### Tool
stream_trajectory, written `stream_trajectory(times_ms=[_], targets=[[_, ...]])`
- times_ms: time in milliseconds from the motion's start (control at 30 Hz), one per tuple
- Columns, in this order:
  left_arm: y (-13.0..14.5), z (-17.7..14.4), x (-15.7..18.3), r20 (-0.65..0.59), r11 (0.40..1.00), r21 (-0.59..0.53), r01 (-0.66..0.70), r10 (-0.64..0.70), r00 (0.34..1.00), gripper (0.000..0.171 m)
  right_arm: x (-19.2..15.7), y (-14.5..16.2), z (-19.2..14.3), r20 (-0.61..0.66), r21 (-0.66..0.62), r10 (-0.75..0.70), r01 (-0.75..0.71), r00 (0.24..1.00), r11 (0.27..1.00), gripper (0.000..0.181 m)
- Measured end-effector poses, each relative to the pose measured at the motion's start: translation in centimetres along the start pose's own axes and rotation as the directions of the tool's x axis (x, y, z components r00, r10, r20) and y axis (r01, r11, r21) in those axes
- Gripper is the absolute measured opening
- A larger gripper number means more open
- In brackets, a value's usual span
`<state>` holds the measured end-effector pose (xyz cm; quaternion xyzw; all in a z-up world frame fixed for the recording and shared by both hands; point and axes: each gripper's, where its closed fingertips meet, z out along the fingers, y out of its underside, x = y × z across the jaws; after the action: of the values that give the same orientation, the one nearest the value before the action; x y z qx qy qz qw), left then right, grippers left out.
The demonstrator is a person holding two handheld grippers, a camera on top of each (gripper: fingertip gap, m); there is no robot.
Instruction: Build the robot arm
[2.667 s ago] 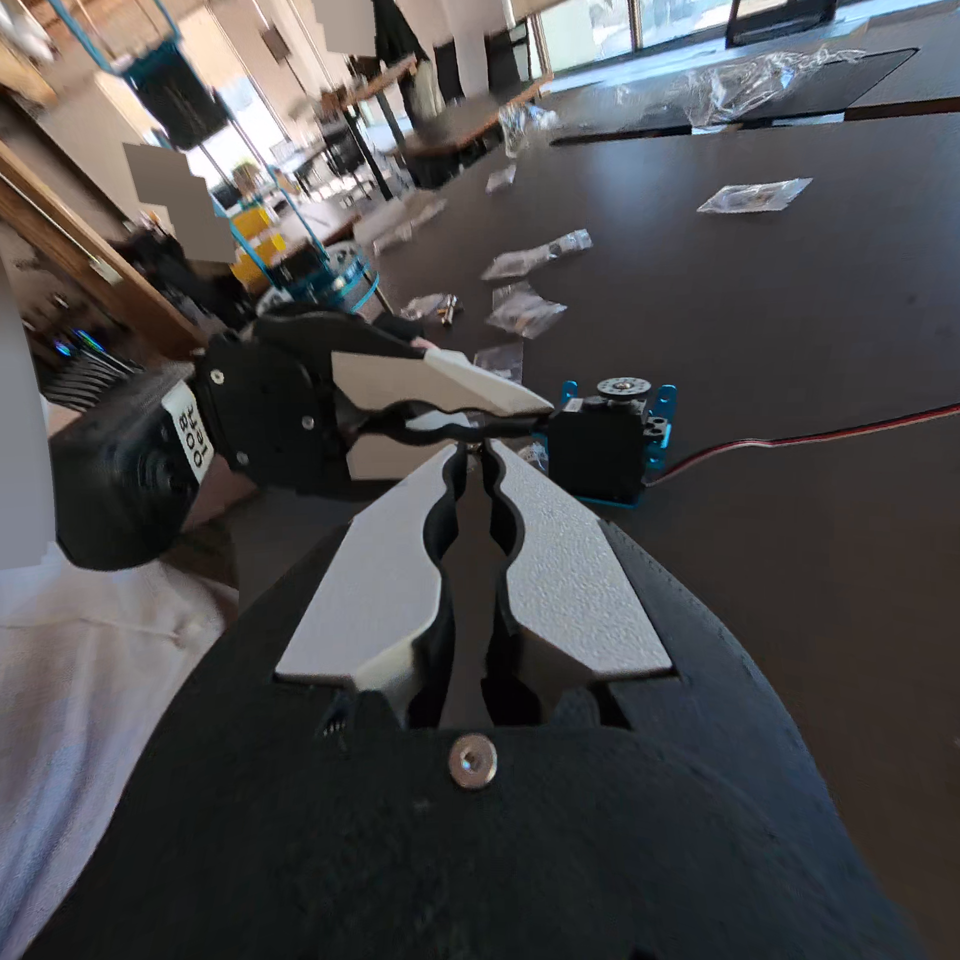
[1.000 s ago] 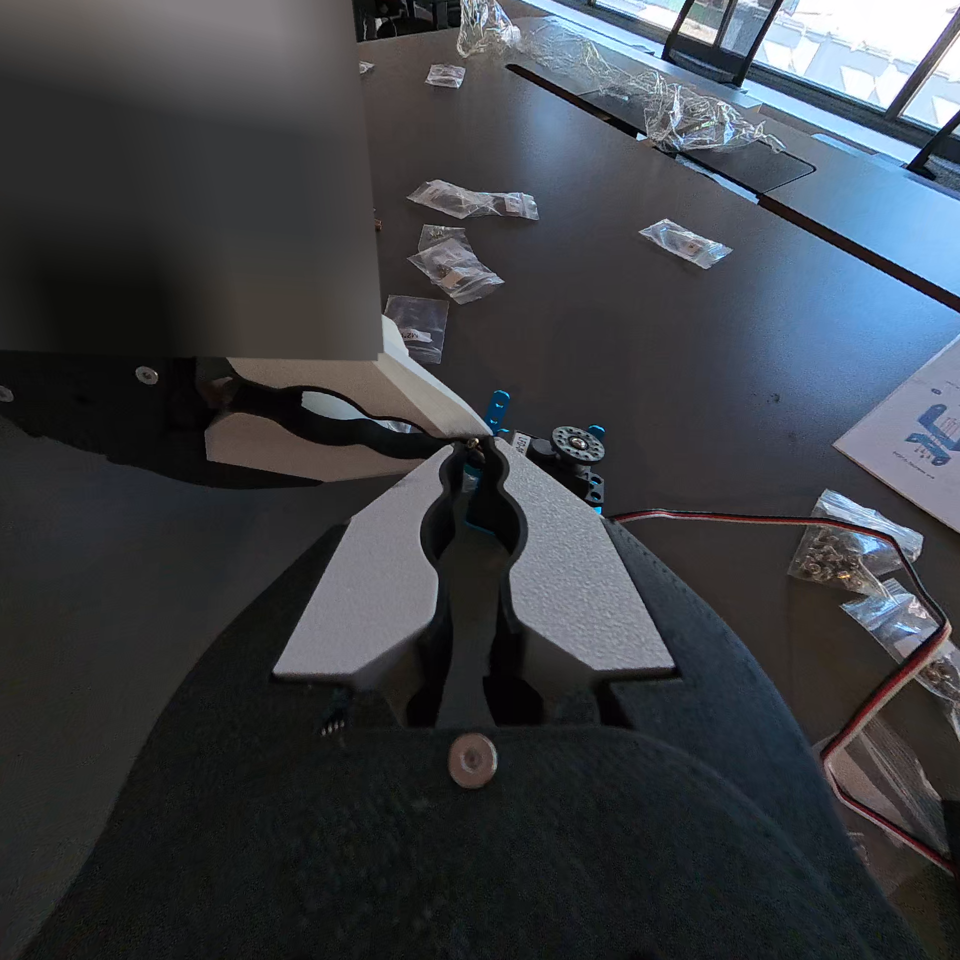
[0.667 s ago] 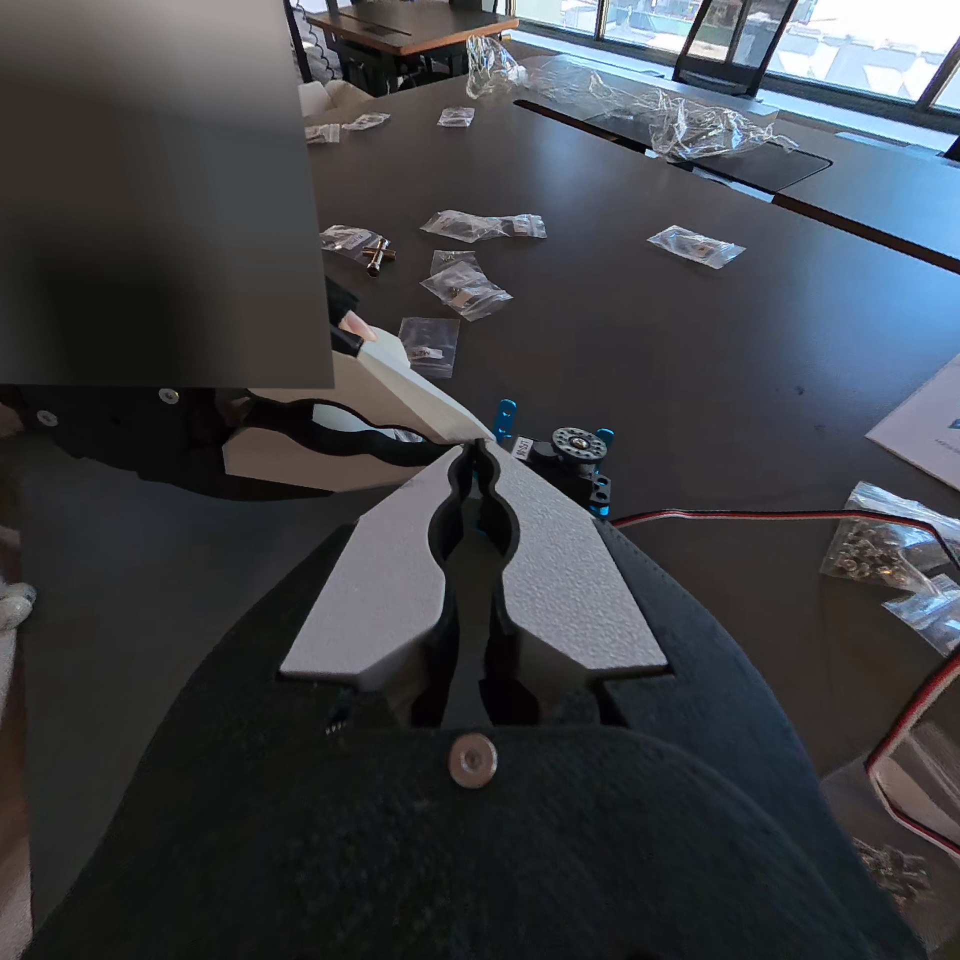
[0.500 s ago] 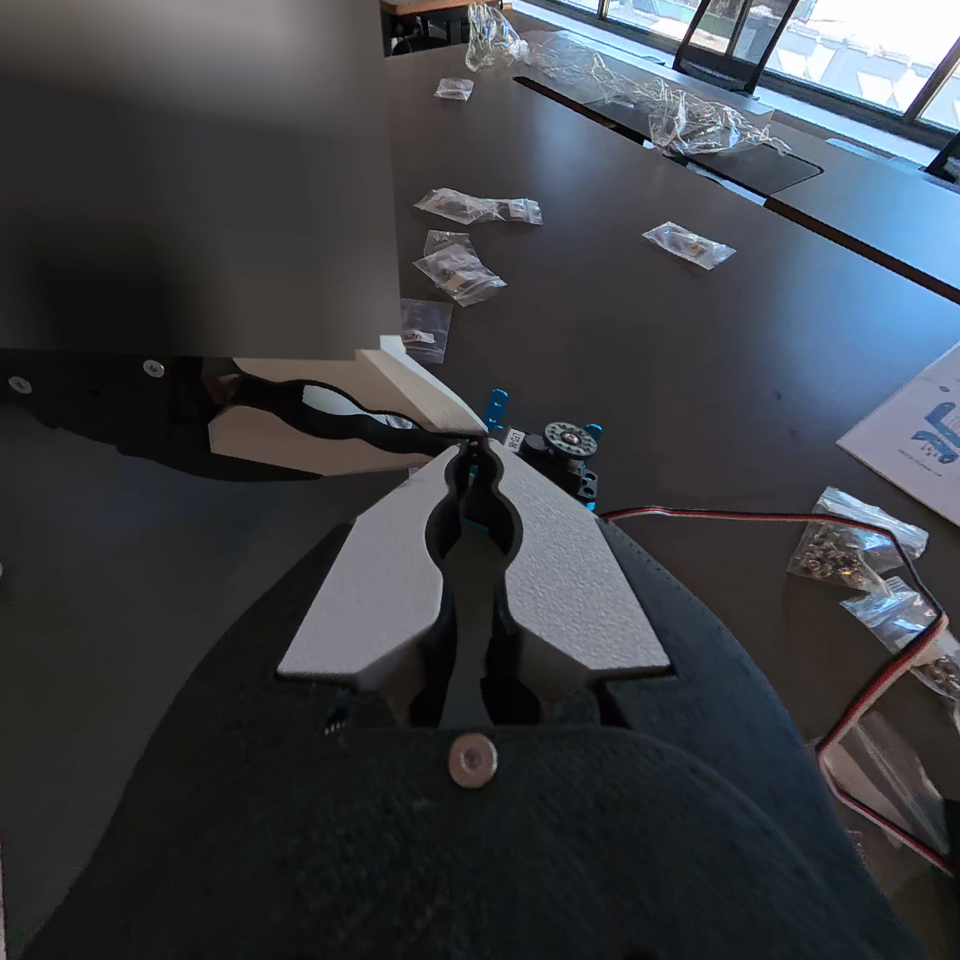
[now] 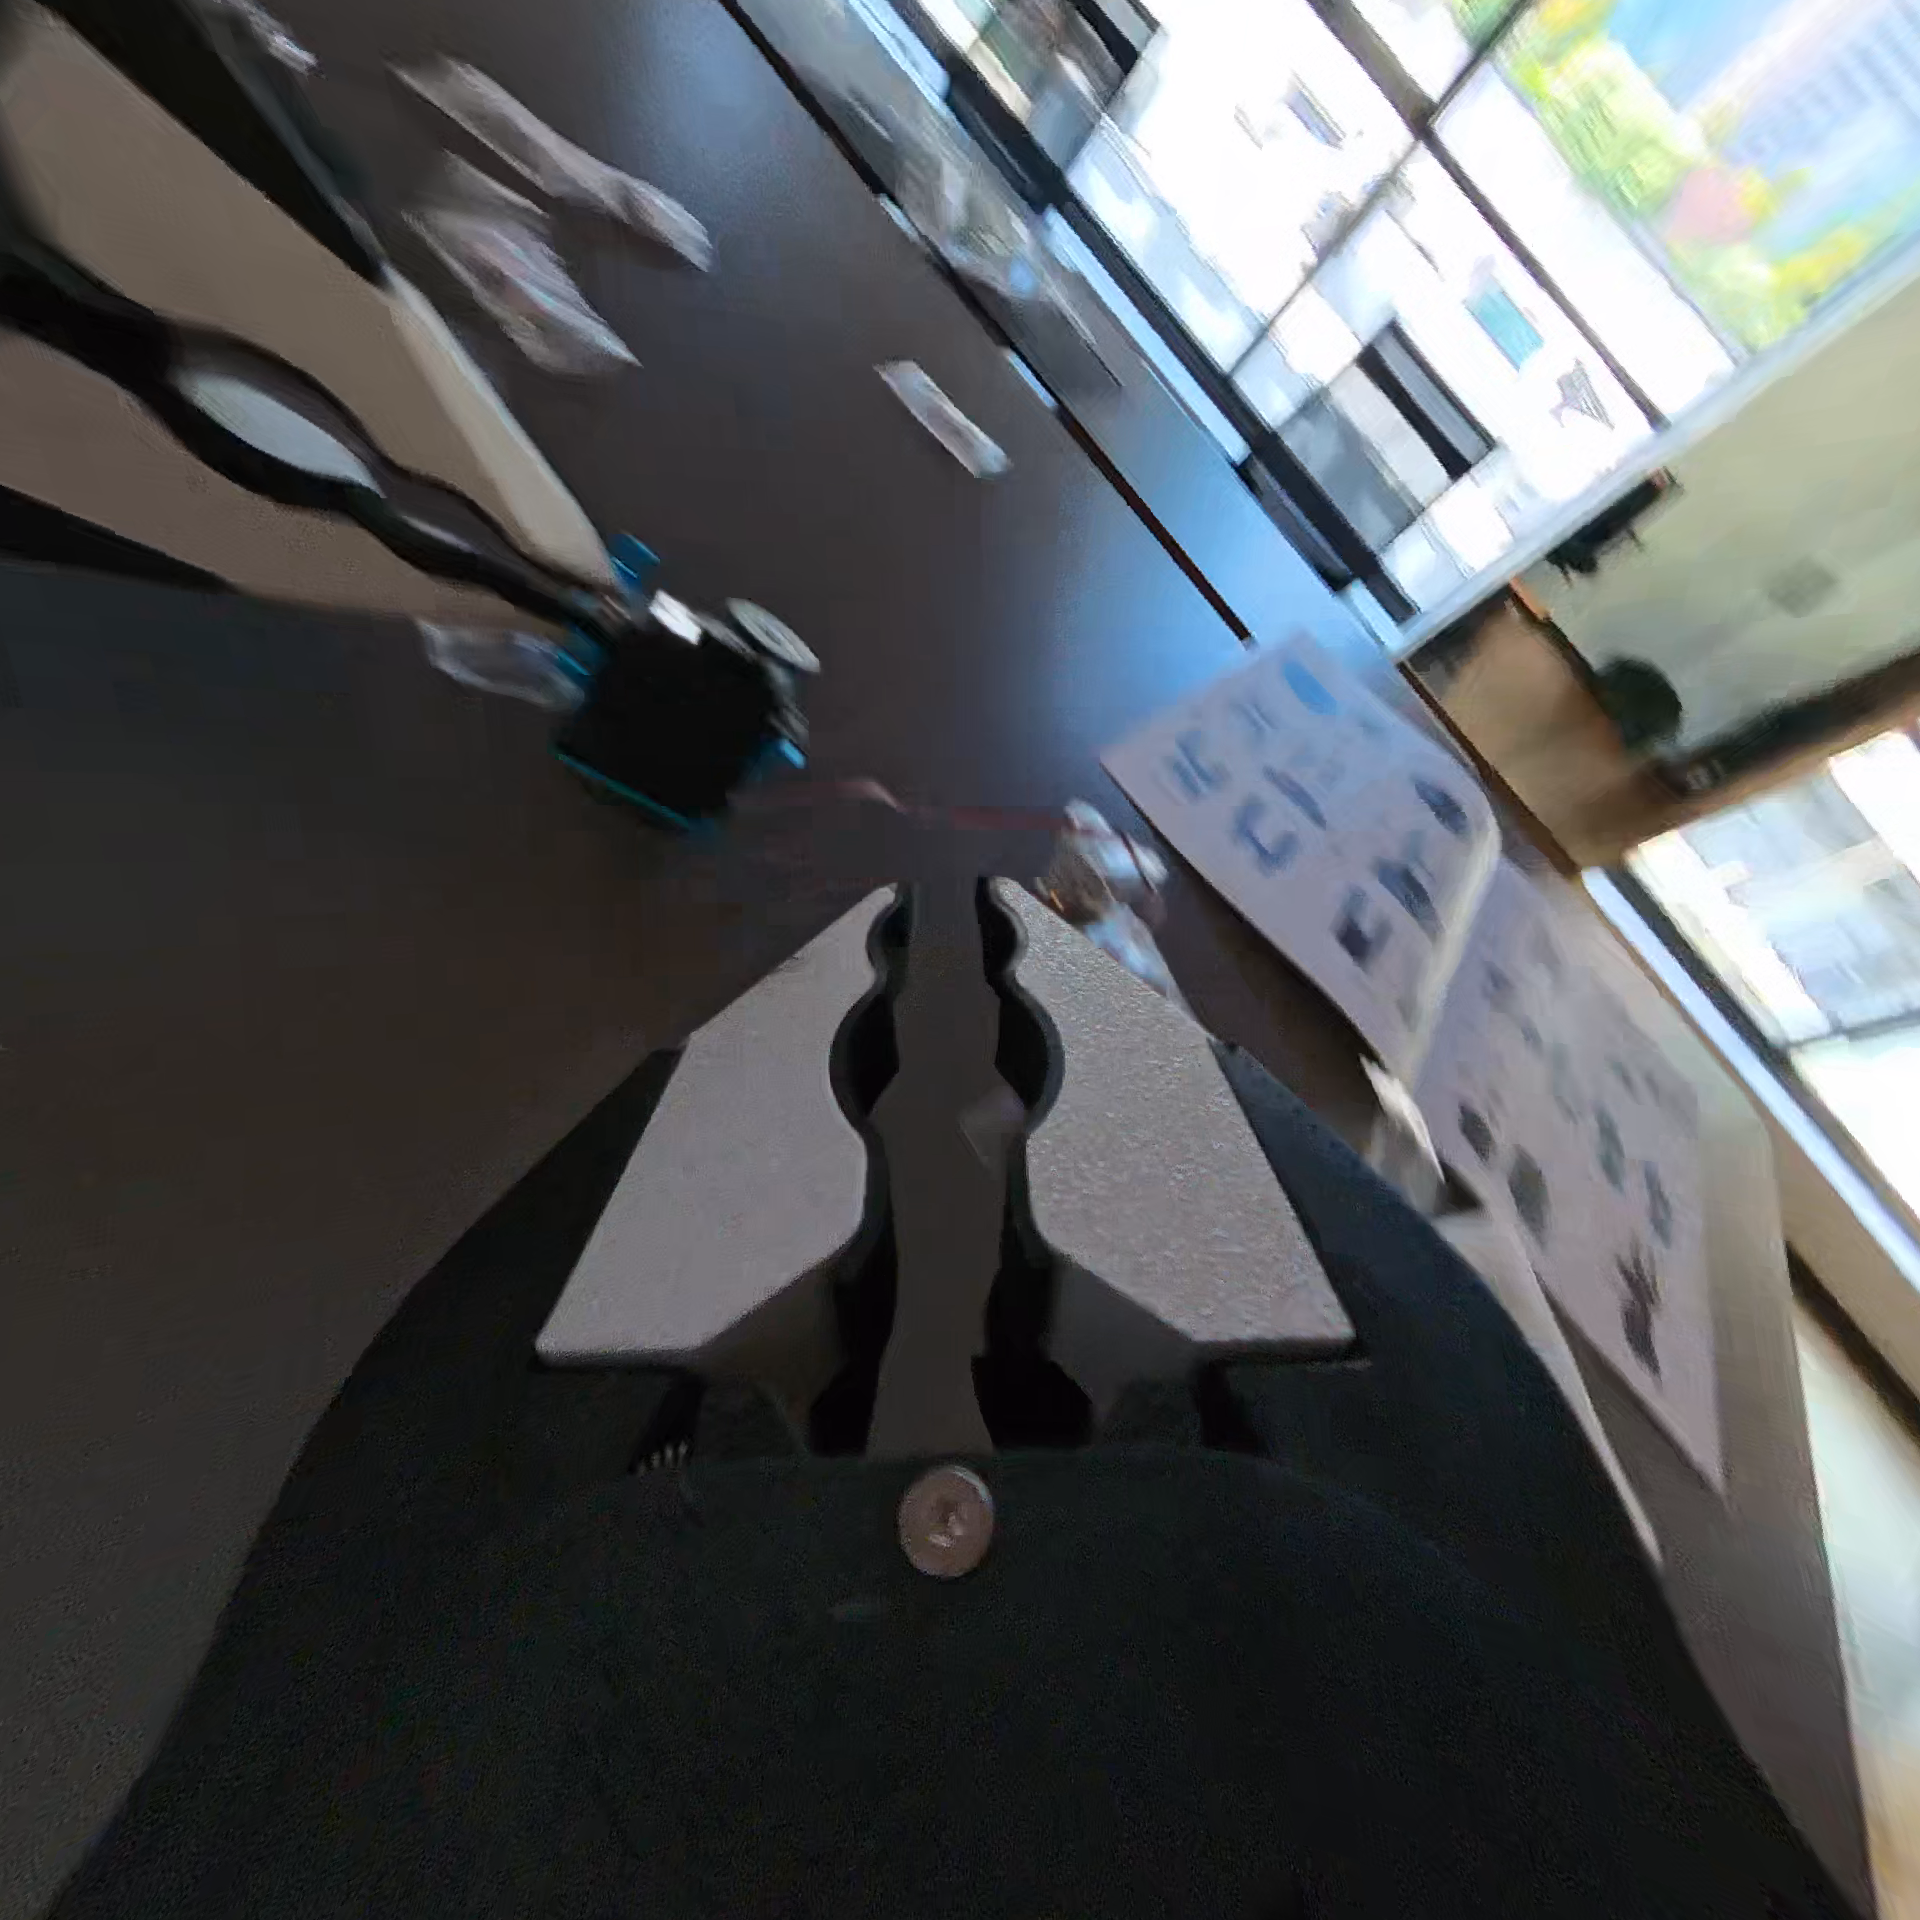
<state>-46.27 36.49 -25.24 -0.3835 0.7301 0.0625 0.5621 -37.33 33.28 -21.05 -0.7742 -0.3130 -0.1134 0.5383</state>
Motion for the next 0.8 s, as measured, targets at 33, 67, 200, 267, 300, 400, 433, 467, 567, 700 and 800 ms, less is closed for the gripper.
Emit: stream_trajectory(times_ms=[33,67,200,267,300,400,433,467,567,700,800], targets=[[0.0,0.0,0.0,0.001,1.0,0.0,0.0,0.0,1.0,0.005,1.5,2.0,-1.1,-0.039,-0.044,0.052,-0.054,0.998,0.998,0.017],[-0.1,0.0,0.0,0.001,1.0,0.001,-0.001,0.001,1.0,0.004,2.8,4.1,-2.2,-0.071,-0.089,0.102,-0.108,0.992,0.99,0.02],[-0.1,0.0,0.0,0.0,1.0,0.001,-0.007,0.007,1.0,0.004,6.3,9.9,-5.3,-0.126,-0.205,0.284,-0.305,0.951,0.93,0.021],[-0.2,0.0,0.0,0.001,1.0,0.001,-0.008,0.008,1.0,0.004,6.4,10.2,-5.1,-0.06,-0.258,0.336,-0.34,0.94,0.905,0.021],[-0.2,0.0,0.0,0.001,1.0,0.001,-0.008,0.008,1.0,0.004,6.3,10.0,-4.6,-0.016,-0.309,0.35,-0.338,0.937,0.889,0.023],[-0.1,-0.1,0.0,0.001,1.0,-0.001,-0.012,0.012,1.0,0.004,6.5,9.9,-2.2,0.068,-0.468,0.296,-0.231,0.953,0.853,0.028],[-0.1,-0.1,0.0,0.002,1.0,-0.002,-0.015,0.015,1.0,0.004,6.8,10.3,-1.6,0.075,-0.521,0.282,-0.203,0.957,0.829,0.027],[-0.1,-0.1,0.0,0.004,1.0,-0.001,-0.017,0.017,1.0,0.004,6.9,10.8,-1.2,0.092,-0.57,0.283,-0.183,0.955,0.801,0.025],[-0.2,-0.1,0.0,0.005,1.0,0.001,-0.013,0.013,1.0,0.004,6.0,11.6,-0.7,0.15,-0.666,0.371,-0.183,0.917,0.723,0.023],[0.0,-0.2,-0.2,0.008,1.0,-0.002,-0.008,0.008,1.0,0.004,5.9,12.8,-0.4,0.171,-0.712,0.336,-0.12,0.926,0.692,0.023],[0.0,-0.2,-0.3,0.012,1.0,-0.007,-0.01,0.01,1.0,0.004,6.3,13.0,-0.3,0.173,-0.734,0.331,-0.103,0.928,0.672,0.023]])
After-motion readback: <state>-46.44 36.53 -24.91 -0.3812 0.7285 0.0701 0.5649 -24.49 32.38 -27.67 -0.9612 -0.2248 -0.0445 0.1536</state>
